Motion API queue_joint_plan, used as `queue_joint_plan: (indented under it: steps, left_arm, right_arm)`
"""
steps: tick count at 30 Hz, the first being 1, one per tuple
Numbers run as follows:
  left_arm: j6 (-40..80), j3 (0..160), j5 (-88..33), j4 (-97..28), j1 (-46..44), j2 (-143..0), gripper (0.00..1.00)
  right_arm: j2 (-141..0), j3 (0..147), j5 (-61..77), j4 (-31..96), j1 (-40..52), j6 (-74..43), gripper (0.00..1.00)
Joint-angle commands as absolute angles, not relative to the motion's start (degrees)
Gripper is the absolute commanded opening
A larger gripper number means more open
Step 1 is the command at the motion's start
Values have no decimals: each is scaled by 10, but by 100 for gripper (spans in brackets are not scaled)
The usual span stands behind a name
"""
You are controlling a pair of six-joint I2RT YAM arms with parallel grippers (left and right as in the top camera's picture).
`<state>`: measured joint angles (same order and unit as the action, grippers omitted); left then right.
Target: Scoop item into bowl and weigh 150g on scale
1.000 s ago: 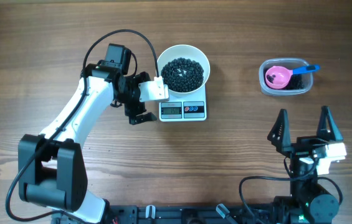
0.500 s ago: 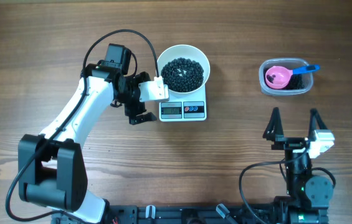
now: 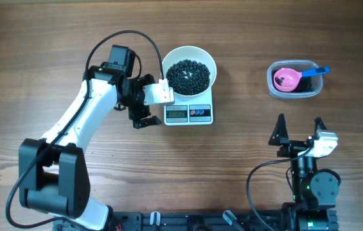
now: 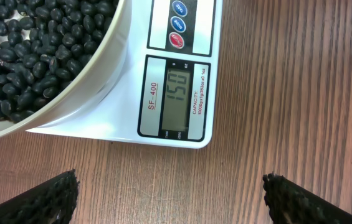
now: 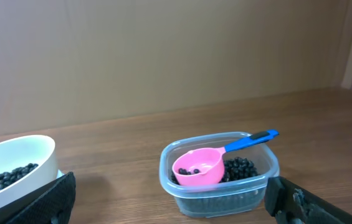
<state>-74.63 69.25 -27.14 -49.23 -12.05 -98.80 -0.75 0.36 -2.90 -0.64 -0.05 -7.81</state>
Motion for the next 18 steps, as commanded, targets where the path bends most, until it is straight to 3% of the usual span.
queue_joint_plan:
  steps: [1,5,18]
  left_arm:
    - [-741,688,-285,-492,-121,-984,100]
    - [-741,688,-285,-492,-121,-984,100]
    - [-741,688,-285,-492,-121,-984,100]
  right_arm:
    - [-2,3,-39,-7,9,-63,100]
    - [-2,3,-29,-6,9,13,100]
    - [-2,3,-25,-6,9,15,100]
